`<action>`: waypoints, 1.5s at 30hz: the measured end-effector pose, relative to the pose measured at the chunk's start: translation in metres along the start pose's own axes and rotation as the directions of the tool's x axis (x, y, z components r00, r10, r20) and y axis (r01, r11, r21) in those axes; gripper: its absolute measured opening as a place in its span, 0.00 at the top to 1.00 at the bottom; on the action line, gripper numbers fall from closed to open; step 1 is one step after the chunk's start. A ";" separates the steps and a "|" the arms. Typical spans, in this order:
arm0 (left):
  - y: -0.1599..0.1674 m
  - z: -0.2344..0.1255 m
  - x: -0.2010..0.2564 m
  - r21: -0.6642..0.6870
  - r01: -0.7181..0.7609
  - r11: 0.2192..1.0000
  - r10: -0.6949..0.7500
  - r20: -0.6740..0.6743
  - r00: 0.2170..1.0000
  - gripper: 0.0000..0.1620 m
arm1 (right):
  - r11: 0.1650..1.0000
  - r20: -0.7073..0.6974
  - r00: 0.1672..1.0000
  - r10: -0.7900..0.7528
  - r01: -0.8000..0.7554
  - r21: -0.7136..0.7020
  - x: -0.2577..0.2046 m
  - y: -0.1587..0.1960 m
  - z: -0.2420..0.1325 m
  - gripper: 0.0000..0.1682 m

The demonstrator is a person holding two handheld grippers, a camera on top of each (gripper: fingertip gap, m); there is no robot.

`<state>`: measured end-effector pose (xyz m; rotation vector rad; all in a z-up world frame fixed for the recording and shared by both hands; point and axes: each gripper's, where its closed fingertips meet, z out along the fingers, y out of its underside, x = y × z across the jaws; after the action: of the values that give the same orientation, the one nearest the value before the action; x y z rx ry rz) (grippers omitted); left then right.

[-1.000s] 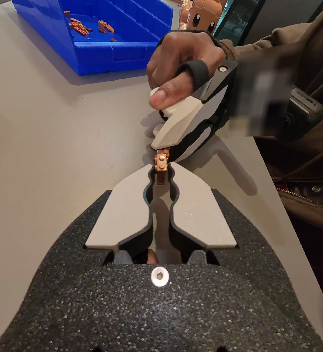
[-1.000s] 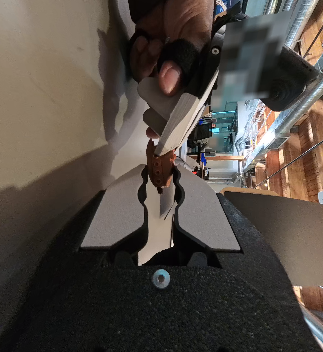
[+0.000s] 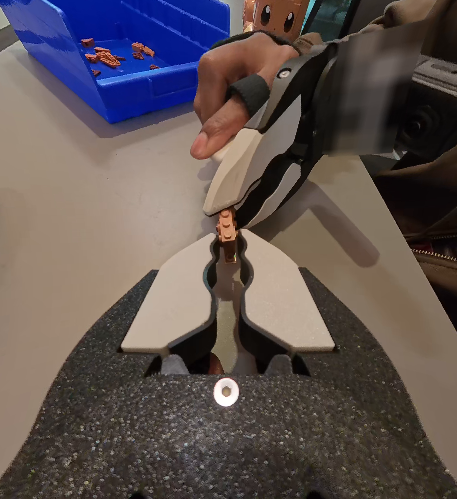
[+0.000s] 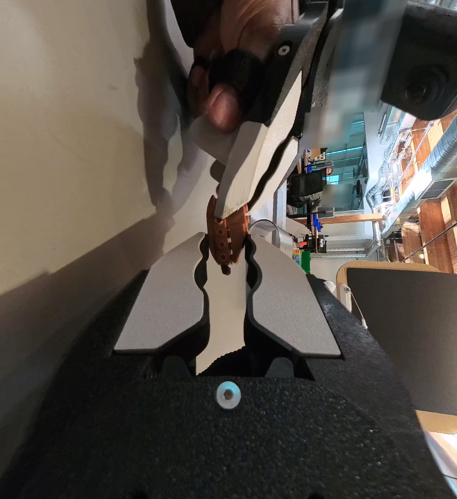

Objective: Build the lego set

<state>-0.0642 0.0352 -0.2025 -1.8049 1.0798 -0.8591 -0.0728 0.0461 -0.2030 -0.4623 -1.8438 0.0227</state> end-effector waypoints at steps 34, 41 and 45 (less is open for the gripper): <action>0.000 0.002 0.003 -0.003 -0.072 0.997 0.072 0.007 0.997 0.93 | 1.000 0.043 0.999 0.029 -0.029 -0.009 -0.002 0.001 -0.001 0.85; -0.005 0.002 -0.001 0.027 -0.080 0.996 0.079 0.040 0.996 0.92 | 1.000 -0.006 1.000 0.011 -0.011 -0.023 0.004 0.004 -0.002 0.85; -0.006 0.002 -0.002 0.032 -0.084 0.996 0.082 0.055 0.995 0.91 | 0.999 -0.016 1.000 0.006 -0.007 -0.031 0.006 0.005 -0.002 0.85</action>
<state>-0.0613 0.0396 -0.1982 -1.7326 1.0916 -0.7708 -0.0711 0.0524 -0.1983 -0.4891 -1.8295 -0.0053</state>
